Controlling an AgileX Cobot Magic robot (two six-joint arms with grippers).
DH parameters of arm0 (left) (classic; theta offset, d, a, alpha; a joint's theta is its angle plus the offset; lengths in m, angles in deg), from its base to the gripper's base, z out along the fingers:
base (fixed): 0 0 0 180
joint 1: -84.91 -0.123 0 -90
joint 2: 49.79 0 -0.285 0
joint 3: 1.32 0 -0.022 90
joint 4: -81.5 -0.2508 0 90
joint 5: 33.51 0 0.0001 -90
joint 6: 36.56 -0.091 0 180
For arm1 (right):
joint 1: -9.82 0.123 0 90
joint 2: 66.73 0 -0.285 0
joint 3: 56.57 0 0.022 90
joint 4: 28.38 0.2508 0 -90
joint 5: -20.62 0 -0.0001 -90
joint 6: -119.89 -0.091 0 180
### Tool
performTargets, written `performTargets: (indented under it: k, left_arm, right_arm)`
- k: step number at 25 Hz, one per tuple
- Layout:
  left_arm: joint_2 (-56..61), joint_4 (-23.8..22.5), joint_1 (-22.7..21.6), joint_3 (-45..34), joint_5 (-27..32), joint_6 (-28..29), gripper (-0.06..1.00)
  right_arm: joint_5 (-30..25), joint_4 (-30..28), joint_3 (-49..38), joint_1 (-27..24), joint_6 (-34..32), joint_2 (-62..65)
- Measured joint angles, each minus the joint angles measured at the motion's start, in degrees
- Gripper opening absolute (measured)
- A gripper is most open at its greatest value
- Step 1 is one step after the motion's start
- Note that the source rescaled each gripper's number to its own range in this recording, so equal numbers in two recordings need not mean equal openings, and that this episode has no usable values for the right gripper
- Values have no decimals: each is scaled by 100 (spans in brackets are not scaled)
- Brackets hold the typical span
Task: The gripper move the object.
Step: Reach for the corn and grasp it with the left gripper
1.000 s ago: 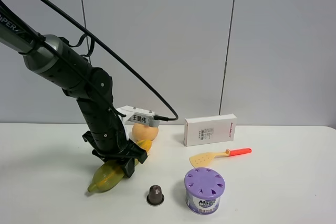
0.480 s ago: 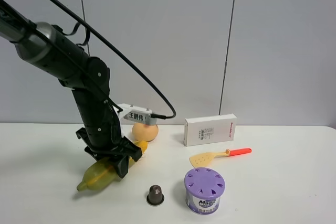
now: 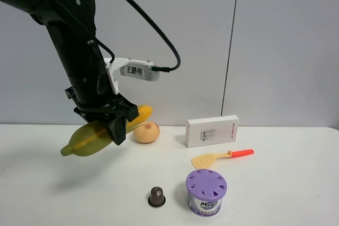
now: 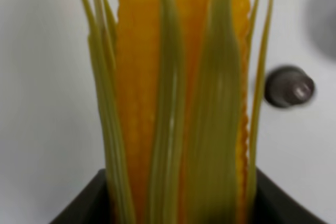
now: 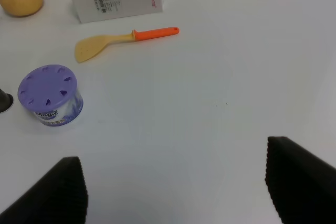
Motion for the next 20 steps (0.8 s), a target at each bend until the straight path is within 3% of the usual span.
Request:
performTargets:
  k: [11,20]
  left_arm:
    - [535,-24,1170,478,1225,-1196,0]
    - [533,369,2043,843,1432,-2493,0]
  right_arm:
    - [0,0,0,0,0,0]
    - [0,0,0,0,0,0]
